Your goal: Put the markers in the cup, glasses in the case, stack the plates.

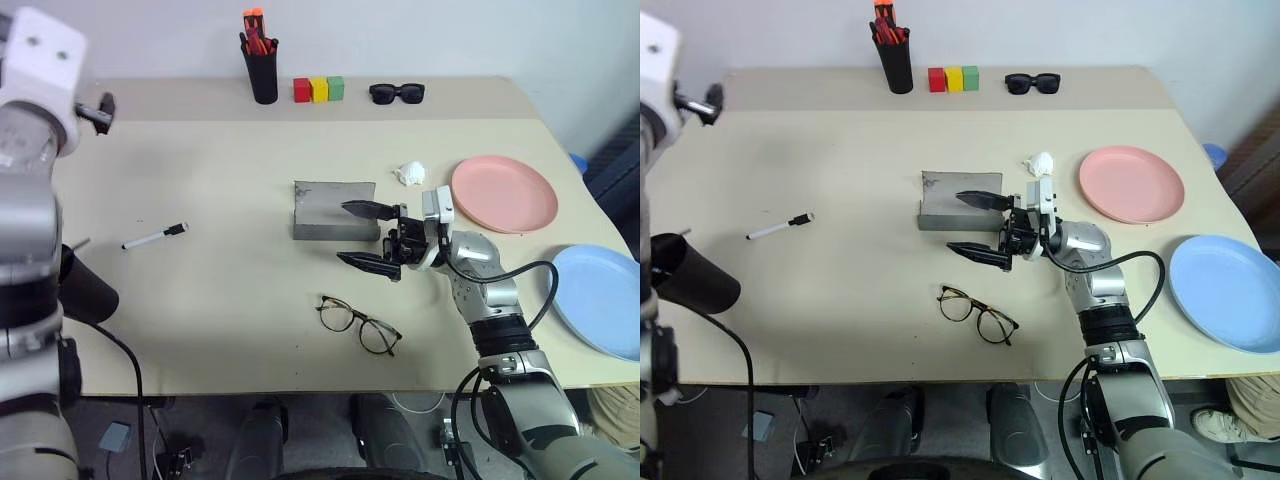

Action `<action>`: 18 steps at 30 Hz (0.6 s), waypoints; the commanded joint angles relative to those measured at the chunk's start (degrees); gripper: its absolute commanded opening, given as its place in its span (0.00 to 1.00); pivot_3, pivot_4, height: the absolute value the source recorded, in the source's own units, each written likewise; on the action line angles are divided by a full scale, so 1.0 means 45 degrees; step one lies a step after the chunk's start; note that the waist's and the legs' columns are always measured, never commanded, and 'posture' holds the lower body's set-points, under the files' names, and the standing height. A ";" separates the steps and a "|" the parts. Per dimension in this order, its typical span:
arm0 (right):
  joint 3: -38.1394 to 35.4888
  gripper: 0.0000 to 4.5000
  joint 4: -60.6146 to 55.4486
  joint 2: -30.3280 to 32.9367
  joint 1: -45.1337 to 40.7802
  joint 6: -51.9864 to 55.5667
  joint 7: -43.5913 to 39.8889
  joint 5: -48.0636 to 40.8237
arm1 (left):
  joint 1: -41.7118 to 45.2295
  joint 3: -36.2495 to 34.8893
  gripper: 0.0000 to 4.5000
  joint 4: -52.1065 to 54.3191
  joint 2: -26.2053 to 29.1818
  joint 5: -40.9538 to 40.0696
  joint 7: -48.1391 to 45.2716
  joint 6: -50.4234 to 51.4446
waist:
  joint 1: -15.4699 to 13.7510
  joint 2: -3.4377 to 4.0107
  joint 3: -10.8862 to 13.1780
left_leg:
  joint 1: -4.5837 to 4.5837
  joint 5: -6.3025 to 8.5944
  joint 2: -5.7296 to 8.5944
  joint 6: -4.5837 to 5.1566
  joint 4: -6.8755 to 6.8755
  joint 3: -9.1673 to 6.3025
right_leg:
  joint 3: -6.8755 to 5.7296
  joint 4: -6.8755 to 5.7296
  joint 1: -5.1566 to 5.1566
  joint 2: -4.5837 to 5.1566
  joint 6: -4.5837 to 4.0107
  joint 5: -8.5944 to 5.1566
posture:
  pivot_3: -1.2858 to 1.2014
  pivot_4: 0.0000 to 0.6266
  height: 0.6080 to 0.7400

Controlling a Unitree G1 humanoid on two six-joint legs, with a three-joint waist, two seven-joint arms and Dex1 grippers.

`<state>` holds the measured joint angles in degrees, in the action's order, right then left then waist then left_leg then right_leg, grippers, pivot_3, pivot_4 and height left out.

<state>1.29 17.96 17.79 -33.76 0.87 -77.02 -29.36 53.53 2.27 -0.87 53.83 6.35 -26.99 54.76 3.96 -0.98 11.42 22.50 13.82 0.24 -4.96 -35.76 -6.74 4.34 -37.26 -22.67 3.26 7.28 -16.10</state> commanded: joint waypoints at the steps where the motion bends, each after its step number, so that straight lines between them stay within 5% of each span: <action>1: 0.0007 1.00 -0.0635 -0.0110 -0.0386 0.0138 0.0264 -0.0016 | 0.1868 0.1901 0.98 -0.2581 0.0552 0.0582 -0.2336 -0.1365 | 0.0002 0.0000 0.0000 | 0.0001 -0.0003 0.0000 -0.0004 0.0009 0.0000 | 0.0000 0.0003 -0.0002 0.0000 0.0000 0.0000 | 0.52 0.24 1.00; 11: 0.0006 1.00 -0.1208 0.0040 -0.0299 0.0476 0.0764 -0.0011 | 0.7837 0.6284 0.98 -1.1081 -0.1085 0.3062 -0.8919 -0.5690 | 0.0001 0.0012 0.0010 | 0.0181 -0.0011 0.0001 -0.0013 0.0006 0.0001 | -0.0004 0.0000 -0.0177 0.0001 0.0004 -0.0004 | 0.52 0.24 1.00; 18: -0.0023 1.00 -0.1253 0.0134 -0.0071 0.0335 0.0815 0.0017 | 0.9002 0.8027 0.98 -1.4478 -0.1540 0.5293 -1.1168 -0.9200 | 0.0078 0.0030 0.0021 | 0.0197 -0.0013 -0.0001 -0.0011 0.0019 0.0004 | 0.0003 -0.0015 -0.0219 -0.0002 0.0006 -0.0005 | 0.52 0.24 1.00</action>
<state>1.82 14.83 18.17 -34.16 3.17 -73.42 -29.30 91.98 37.20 -64.33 45.84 27.02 -76.36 17.17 4.32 -0.84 11.52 23.39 13.76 0.24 -5.01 -35.68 -6.72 4.35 -37.34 -23.66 3.25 7.31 -16.12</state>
